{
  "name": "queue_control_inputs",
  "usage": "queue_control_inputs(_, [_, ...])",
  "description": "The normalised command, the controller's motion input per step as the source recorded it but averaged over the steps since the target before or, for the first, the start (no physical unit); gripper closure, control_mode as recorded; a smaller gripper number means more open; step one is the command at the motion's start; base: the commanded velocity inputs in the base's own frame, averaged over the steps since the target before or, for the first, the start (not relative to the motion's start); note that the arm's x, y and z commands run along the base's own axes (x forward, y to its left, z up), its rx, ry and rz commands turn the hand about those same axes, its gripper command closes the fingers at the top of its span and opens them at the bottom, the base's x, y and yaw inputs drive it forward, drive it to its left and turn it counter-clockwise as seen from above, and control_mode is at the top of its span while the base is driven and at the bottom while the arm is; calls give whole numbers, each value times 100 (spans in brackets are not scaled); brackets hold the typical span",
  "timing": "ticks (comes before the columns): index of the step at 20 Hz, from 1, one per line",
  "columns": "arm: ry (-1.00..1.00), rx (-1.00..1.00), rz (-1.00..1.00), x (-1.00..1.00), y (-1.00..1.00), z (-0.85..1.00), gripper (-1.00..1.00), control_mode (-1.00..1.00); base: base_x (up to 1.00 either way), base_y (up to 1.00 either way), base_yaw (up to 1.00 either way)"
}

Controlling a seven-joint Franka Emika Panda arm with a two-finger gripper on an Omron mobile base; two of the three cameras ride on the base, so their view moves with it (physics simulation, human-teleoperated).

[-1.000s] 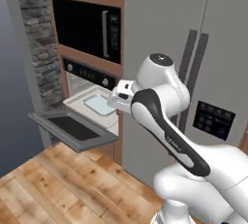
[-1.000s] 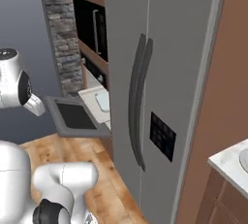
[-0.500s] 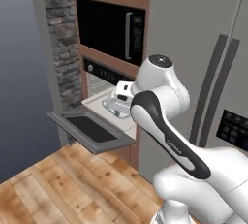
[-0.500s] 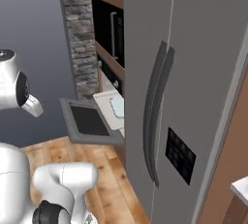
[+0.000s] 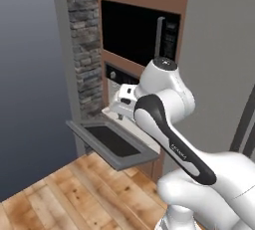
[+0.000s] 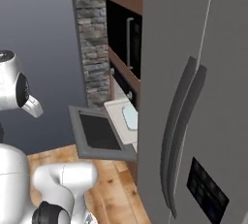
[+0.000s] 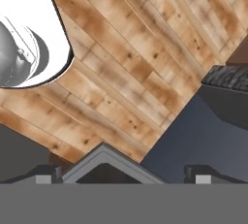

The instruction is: Take the baked cake out of the oven and place it on the plate for cooling. Then close the oven door.

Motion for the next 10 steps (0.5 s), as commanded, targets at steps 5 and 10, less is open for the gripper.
queue_control_inputs(5, [0, 0, 0, 0, 0, 0, -100, 100, 59, -1, 17])
queue_control_inputs(10, [0, 0, 0, 0, 0, 0, -100, 100, 5, -44, 14])
